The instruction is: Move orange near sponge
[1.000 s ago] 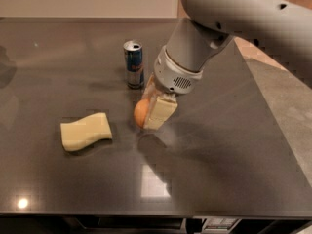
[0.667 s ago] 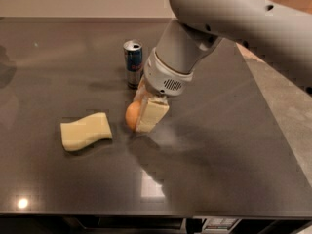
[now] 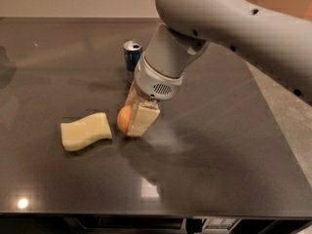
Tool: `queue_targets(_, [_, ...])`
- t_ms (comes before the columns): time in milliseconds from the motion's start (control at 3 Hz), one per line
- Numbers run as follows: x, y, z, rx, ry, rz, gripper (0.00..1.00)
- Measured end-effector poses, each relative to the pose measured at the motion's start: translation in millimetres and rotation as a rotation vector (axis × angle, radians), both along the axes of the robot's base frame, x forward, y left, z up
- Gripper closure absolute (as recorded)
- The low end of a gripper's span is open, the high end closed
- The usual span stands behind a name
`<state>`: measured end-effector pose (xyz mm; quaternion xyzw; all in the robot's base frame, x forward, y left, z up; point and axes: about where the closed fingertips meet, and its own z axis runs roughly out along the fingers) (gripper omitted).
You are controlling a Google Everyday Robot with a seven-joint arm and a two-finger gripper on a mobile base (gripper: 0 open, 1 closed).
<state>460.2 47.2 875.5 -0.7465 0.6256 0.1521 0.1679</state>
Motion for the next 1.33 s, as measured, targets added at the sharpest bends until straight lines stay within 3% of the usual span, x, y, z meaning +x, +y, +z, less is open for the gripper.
queue_targets(667, [0,5,-12,-0.008,0.015,0.006,0.13])
queue_targets(1000, [0,7,-17,-0.013,0.022,0.009,0.0])
queue_targets(1333, [0,7,-16,-0.013,0.022,0.009,0.0])
